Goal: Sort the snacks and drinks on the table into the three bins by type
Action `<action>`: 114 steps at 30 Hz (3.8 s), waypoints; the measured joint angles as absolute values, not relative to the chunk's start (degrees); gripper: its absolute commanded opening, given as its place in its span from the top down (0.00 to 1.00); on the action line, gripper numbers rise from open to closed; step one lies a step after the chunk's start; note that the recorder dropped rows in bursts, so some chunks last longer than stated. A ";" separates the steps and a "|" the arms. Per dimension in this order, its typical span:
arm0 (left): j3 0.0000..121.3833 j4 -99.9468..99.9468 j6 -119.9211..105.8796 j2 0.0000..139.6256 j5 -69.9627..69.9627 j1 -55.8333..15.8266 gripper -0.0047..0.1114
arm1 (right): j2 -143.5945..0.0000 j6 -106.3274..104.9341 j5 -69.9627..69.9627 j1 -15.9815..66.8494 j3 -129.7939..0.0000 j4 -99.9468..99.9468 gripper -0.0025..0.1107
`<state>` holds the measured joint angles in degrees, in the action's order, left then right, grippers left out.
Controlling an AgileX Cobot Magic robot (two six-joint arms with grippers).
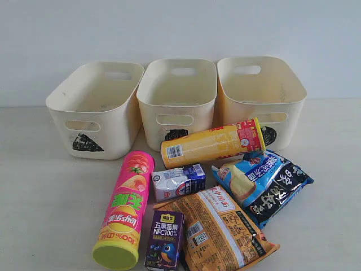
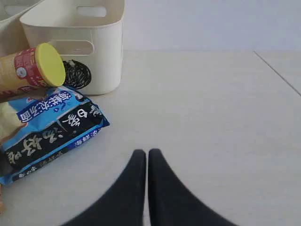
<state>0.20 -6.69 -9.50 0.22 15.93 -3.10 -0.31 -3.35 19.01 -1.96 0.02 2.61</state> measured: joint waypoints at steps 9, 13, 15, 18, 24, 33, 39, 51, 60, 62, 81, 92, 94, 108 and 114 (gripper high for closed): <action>0.20 -6.69 -9.50 0.22 15.93 -3.10 0.92 | -0.31 -3.36 4.11 -1.96 0.02 2.61 0.98; 0.20 -6.69 -9.50 0.22 15.93 -3.10 0.92 | -0.31 -3.36 -4.06 -1.96 0.02 2.61 0.98; 0.20 -6.69 -9.50 0.22 15.93 -3.10 0.92 | -0.29 -3.36 -8.29 -1.96 0.02 2.61 0.98; 0.20 -6.69 -9.50 0.22 15.93 -3.10 0.92 | -0.19 -2.74 -16.83 -1.96 0.02 2.61 0.98; 0.20 -6.69 -9.50 0.22 15.93 -3.10 0.92 | -0.19 9.10 -30.28 -1.96 -0.60 3.83 0.98; 0.20 -6.69 -9.50 0.22 15.93 -3.10 0.92 | -3.27 20.63 -13.47 -1.96 -16.20 4.46 0.98; 0.20 -6.69 -9.50 0.22 15.93 -3.10 0.92 | -12.92 20.65 -8.43 -1.96 -28.41 4.46 0.98; 0.20 -6.69 -9.50 0.22 15.93 -3.10 0.92 | -31.59 21.58 0.00 -1.96 -37.08 4.46 0.98; 0.20 -6.69 -9.50 0.22 15.93 -3.10 0.92 | -47.99 10.23 29.67 -1.96 -37.18 13.78 0.98; 0.20 -6.69 -9.50 0.22 15.93 -3.10 0.92 | -55.81 -7.12 36.37 -1.96 -37.18 31.23 0.98; 0.20 -6.69 -9.50 0.22 15.93 -3.10 0.92 | -71.91 -45.90 15.15 -1.96 -26.02 99.42 0.98; 0.20 -6.69 -9.50 0.22 15.93 -3.10 0.92 | -66.72 12.72 -22.08 -1.96 -25.49 45.63 0.98; 0.20 -6.69 -9.50 0.22 15.93 -3.10 0.92 | -67.66 31.75 -29.66 -1.96 -24.87 26.91 0.98; 0.20 -6.69 -9.50 0.22 15.93 -3.10 0.92 | -90.85 100.76 -34.83 -1.96 -23.82 -42.85 0.47; 0.20 -6.69 -9.50 0.22 15.93 -3.10 0.92 | -101.82 104.03 -41.91 -1.96 -23.92 -44.55 0.40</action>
<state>0.20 -6.69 -9.50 0.22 15.93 -3.10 -101.82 104.03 -41.91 -1.96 -23.92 -44.55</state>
